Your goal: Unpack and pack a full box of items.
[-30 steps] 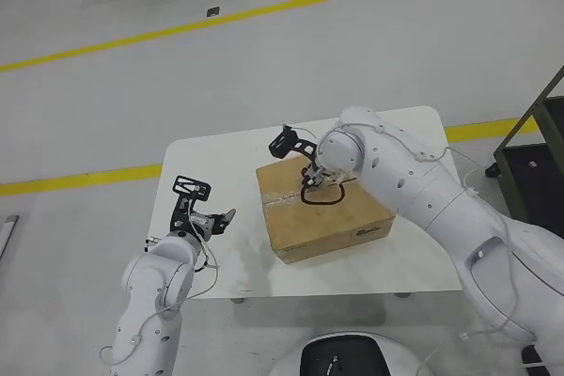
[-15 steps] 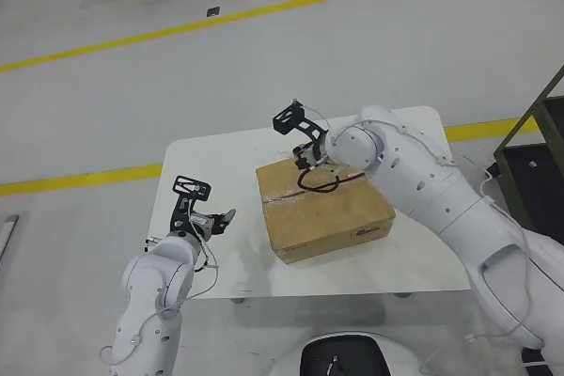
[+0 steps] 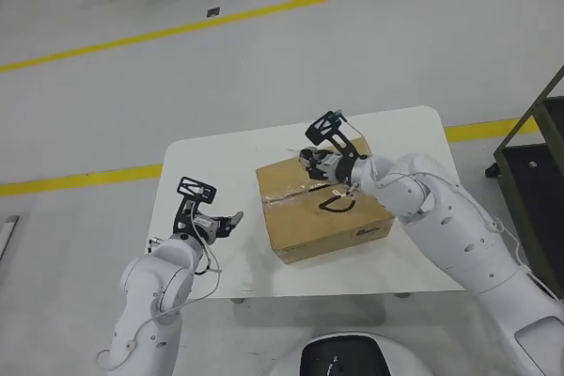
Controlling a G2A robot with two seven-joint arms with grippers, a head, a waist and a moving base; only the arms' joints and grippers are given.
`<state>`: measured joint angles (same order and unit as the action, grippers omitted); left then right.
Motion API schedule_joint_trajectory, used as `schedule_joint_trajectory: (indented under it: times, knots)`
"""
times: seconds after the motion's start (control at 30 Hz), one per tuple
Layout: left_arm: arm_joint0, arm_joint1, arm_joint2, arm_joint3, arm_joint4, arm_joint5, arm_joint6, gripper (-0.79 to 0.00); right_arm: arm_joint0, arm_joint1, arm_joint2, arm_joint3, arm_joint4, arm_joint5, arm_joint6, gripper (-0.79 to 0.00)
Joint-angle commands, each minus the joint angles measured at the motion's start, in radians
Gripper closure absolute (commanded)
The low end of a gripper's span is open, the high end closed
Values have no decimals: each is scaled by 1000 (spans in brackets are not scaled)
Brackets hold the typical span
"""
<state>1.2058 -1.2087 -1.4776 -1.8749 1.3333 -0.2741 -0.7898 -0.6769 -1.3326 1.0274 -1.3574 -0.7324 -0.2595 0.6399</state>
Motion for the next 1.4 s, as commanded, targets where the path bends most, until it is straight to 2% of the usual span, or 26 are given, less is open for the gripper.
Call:
schedule_joint_trajectory:
  times: [0.0,0.27,0.5,0.63,0.67,0.7,0.73,0.77,0.83,1.07,1.37]
  knots:
    - [-2,0,2,-3,-22,-5,-10,-785,-33,6,30,-22,14,-3,-29,0]
    - [-7,2,12,-12,-52,-27,-41,-785,-127,17,99,-41,98,-25,-118,0]
    - [-7,2,12,-12,-52,-27,-41,-785,-139,16,95,-2,115,-41,-149,0]
    - [2,3,16,-8,-47,-22,4,-785,-132,16,91,17,83,-33,-160,0]
    - [0,3,21,-8,-50,-22,12,-720,-133,16,92,19,86,-35,-165,0]
    - [-4,2,27,-8,-62,-19,16,-613,-132,16,91,23,80,-37,-167,0]
    - [-9,1,34,-7,-71,-15,17,-366,-132,16,91,25,71,-36,-169,0]
    - [-16,1,44,-8,-71,-14,19,-271,-134,16,91,26,73,-38,-175,0]
    - [-29,-2,66,-3,-76,-7,26,-15,-136,16,92,32,73,-44,-184,0]
    - [-95,-12,150,49,-85,17,40,0,-141,18,98,40,59,-55,-204,0]
    - [-167,-25,237,108,-138,7,31,0,-144,20,104,43,50,-71,-217,0]
